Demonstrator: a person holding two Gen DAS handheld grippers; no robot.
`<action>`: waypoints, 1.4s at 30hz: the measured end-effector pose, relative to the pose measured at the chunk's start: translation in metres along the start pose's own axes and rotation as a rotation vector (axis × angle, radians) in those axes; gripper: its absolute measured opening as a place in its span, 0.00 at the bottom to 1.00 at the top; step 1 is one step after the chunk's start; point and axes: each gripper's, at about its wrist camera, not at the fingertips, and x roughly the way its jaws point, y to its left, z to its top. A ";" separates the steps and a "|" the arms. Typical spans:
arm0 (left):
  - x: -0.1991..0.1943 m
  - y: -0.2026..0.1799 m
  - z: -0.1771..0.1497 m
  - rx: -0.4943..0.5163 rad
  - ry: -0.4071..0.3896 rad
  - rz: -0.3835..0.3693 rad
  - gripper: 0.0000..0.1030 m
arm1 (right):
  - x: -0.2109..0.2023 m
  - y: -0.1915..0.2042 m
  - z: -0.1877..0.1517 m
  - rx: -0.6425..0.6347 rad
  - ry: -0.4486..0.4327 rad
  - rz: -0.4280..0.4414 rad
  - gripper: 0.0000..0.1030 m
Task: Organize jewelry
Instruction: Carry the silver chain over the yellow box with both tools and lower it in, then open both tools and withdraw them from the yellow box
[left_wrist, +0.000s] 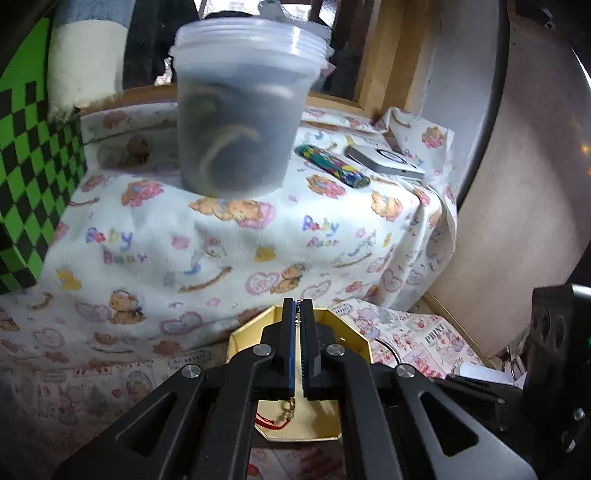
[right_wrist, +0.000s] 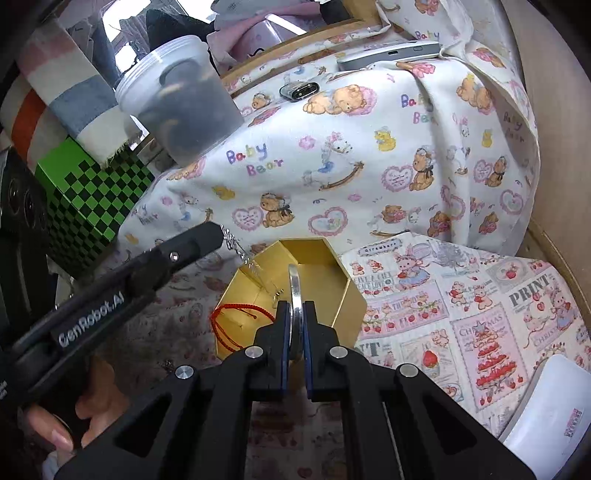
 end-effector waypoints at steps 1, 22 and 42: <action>-0.001 0.001 0.001 -0.001 -0.004 0.008 0.02 | 0.000 0.000 0.000 -0.001 0.000 0.000 0.07; -0.117 0.023 -0.023 0.047 -0.180 0.212 0.52 | -0.029 0.023 0.000 -0.115 -0.101 -0.010 0.43; -0.180 0.064 -0.085 -0.075 -0.291 0.374 0.69 | -0.044 0.072 -0.022 -0.280 -0.202 0.027 0.50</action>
